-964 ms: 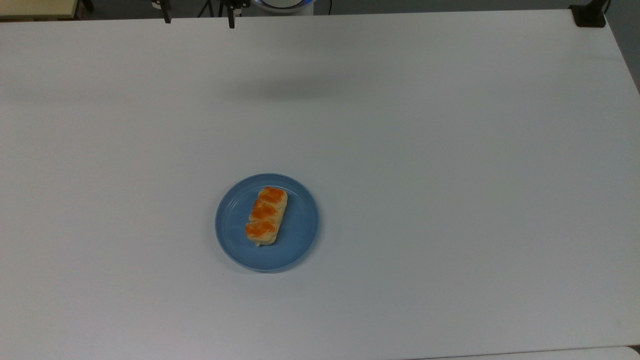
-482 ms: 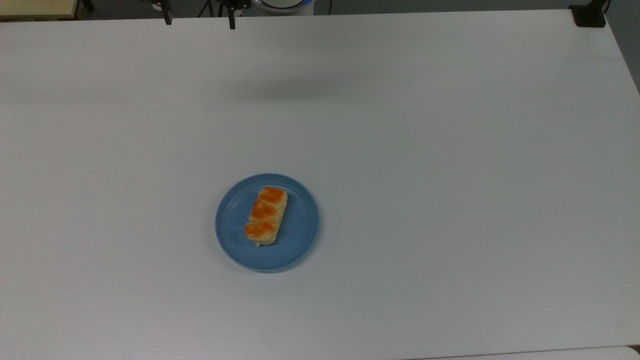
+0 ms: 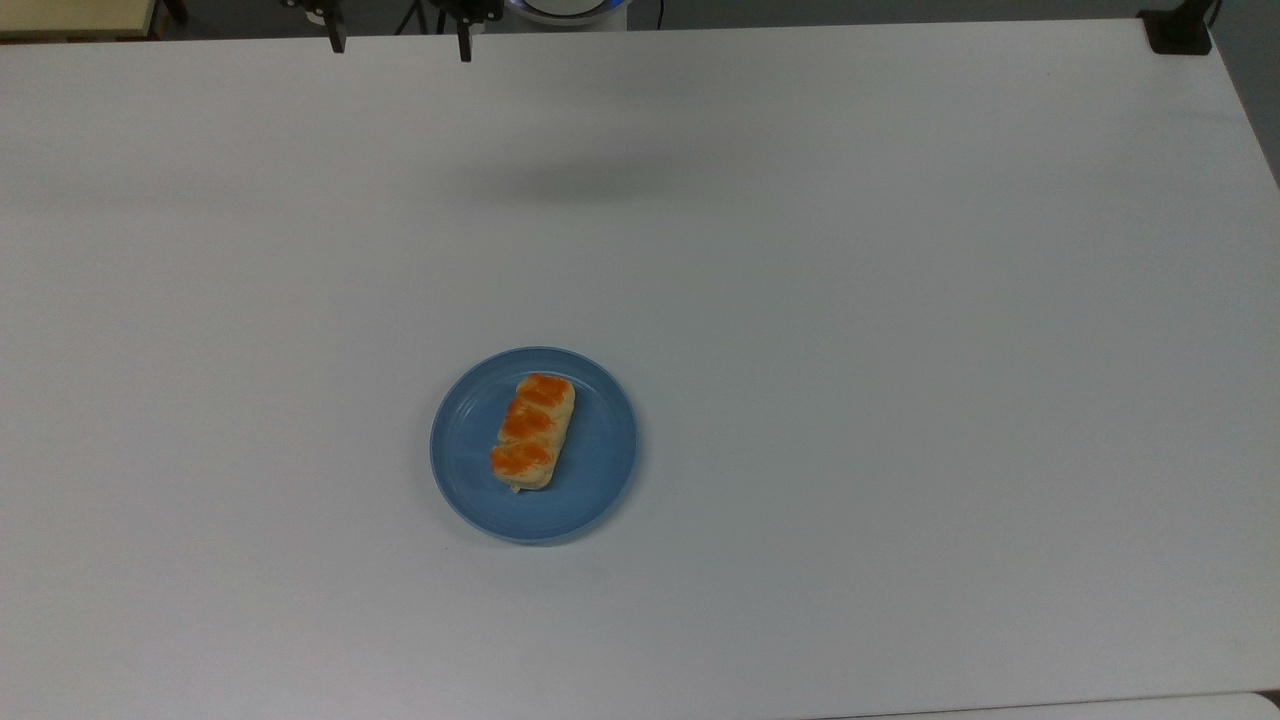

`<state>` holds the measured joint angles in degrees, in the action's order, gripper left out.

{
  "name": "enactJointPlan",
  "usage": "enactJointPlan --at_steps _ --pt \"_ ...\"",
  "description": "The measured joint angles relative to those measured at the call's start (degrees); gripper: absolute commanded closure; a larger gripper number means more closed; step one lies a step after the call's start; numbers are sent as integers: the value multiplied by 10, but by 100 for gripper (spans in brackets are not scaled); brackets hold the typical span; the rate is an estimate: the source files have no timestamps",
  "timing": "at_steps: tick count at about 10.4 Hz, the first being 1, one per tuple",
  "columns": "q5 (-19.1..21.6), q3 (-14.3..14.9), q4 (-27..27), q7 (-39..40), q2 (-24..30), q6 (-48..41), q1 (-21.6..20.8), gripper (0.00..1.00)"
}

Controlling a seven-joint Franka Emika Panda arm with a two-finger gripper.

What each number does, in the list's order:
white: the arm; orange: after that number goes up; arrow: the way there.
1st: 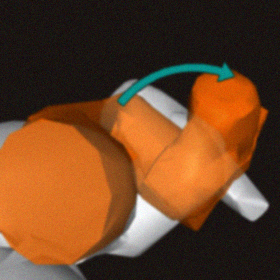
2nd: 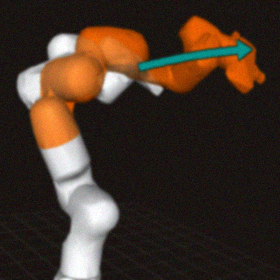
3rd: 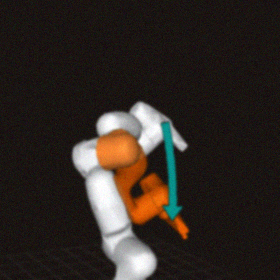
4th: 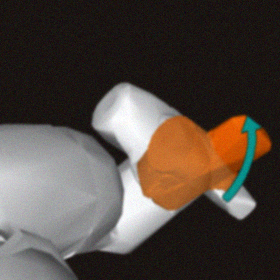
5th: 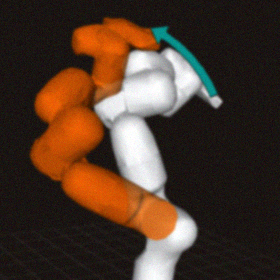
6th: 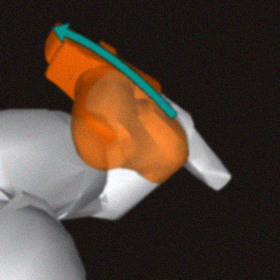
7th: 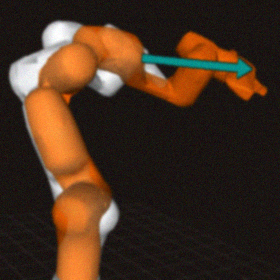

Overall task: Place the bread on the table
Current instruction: 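Lower the open gripper down onto the bread on the blue plate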

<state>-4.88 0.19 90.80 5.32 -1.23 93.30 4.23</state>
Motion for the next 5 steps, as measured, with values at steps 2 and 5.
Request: enactJointPlan --at_steps 2,5 --pt "-2 0 3 0 -8 0 0 0" --pt "-9 0 9 -32 -58 89 0 0"
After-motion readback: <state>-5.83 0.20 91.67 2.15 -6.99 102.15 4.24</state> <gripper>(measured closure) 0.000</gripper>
